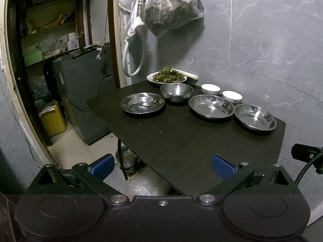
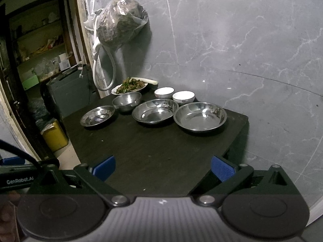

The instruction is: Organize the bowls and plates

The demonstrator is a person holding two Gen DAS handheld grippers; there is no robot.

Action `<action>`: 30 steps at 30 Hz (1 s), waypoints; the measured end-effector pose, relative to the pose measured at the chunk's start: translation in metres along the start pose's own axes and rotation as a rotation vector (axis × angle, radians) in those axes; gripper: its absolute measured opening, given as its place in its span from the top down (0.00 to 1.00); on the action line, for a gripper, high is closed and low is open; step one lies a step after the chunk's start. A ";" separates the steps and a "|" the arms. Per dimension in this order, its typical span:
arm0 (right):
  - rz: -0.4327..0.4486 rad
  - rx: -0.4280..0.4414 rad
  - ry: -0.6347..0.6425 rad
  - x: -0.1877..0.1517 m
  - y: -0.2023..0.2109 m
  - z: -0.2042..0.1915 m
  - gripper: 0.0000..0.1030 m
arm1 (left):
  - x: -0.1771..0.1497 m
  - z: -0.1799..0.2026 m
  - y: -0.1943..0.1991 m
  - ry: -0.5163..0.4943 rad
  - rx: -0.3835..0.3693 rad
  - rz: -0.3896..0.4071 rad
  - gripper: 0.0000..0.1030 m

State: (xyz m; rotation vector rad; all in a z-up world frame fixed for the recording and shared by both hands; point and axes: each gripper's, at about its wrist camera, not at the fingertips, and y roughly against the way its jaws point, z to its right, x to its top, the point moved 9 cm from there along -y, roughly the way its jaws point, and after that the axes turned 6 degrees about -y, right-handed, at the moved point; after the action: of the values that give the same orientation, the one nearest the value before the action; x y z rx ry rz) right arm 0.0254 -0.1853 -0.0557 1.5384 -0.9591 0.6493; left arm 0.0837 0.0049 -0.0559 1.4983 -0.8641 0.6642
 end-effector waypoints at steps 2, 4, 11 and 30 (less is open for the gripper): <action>0.001 0.000 0.000 0.000 0.000 0.000 0.00 | 0.000 0.000 0.000 0.000 0.001 -0.001 0.01; 0.000 0.000 0.000 0.000 -0.001 0.000 0.00 | 0.000 0.000 0.000 -0.001 0.001 -0.001 0.01; -0.003 -0.003 -0.004 -0.001 -0.002 0.002 0.00 | 0.000 0.001 0.000 -0.001 0.001 -0.001 0.01; -0.007 -0.004 -0.005 -0.002 -0.004 0.003 0.00 | 0.001 0.007 -0.004 -0.004 -0.006 0.001 0.01</action>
State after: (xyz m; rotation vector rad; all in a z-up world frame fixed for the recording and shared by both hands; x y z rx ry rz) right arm 0.0271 -0.1873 -0.0598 1.5392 -0.9578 0.6388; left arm 0.0875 -0.0024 -0.0581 1.4942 -0.8696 0.6592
